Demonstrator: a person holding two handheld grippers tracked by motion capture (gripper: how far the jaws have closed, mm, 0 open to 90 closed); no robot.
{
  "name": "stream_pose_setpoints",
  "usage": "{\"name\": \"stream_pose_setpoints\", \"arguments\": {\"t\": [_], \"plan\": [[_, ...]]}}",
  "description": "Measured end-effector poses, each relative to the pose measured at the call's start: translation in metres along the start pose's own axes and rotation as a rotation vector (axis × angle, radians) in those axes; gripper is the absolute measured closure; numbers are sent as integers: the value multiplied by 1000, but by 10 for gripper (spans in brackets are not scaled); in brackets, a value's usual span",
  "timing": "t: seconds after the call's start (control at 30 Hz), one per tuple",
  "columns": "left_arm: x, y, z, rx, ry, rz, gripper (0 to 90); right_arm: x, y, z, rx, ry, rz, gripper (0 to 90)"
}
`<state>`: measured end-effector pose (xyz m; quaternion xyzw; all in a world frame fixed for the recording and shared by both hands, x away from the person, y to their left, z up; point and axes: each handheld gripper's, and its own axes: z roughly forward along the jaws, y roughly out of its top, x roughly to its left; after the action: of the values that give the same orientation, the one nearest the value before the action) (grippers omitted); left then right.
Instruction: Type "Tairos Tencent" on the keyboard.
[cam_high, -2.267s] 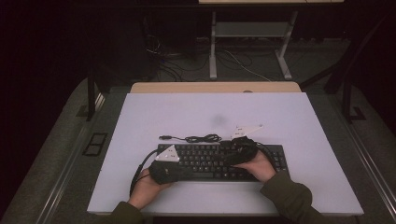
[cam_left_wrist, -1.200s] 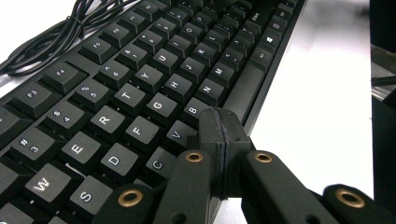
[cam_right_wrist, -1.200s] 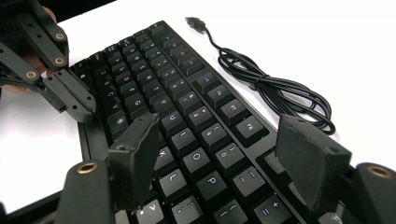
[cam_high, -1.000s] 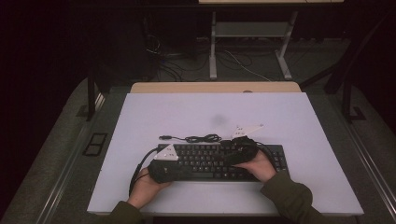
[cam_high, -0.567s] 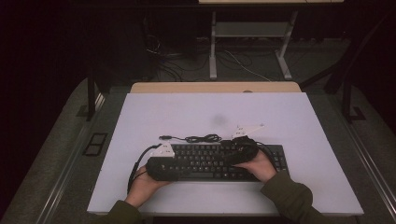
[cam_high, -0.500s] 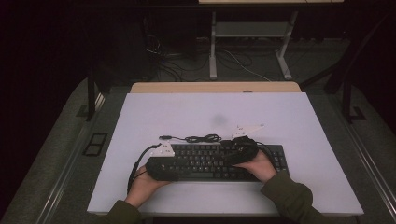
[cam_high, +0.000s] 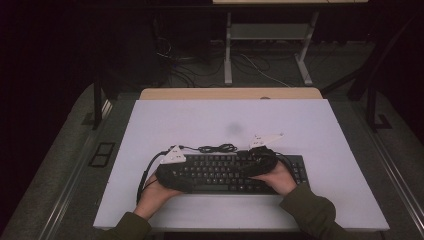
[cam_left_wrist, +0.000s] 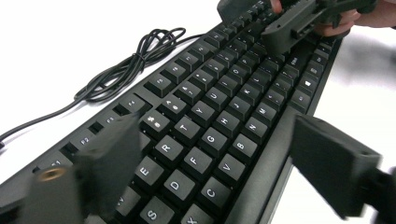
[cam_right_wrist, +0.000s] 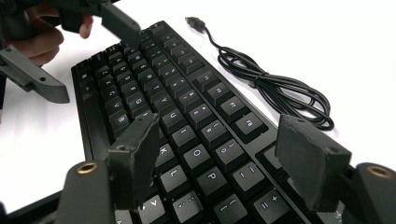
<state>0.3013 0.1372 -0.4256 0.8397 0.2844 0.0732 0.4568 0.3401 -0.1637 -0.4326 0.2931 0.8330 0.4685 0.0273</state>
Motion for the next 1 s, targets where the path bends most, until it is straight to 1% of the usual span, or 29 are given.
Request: {"name": "stream_pose_setpoints", "arguments": {"t": [0.07, 0.1, 0.13, 0.2, 0.3, 0.43, 0.73, 0.8, 0.9, 1.0], "plan": [[1, 1, 1, -1, 11, 3, 85, 0, -1, -1, 2, 2, -2, 302], [1, 2, 1, 0, 23, 0, 46, 0, -1, -2, 1, 2, -1, 302], [2, 2, 1, 1, 22, -2, 14, 0, -1, -3, 0, 2, 2, 302], [2, 2, 2, -3, 32, -8, 0, -1, -2, -5, 2, 1, -2, 302], [4, 2, 2, -4, 34, -11, 0, -1, -5, -9, 3, 3, 4, 302], [5, 2, 3, -2, 22, -17, 0, 0, -9, -13, 3, 7, 1, 302], [5, 2, 5, -1, 17, -21, 0, 1, -14, -24, -4, 7, 3, 315], [4, 2, 6, 1, 16, -24, 0, 3, -15, -25, -1, 8, -2, 325], [3, 3, 6, -1, 15, -18, 0, 4, -16, -28, -4, 9, -6, 346], [3, 3, 6, 4, 17, -12, 0, 5, -18, -33, 0, 6, -2, 392]]}}
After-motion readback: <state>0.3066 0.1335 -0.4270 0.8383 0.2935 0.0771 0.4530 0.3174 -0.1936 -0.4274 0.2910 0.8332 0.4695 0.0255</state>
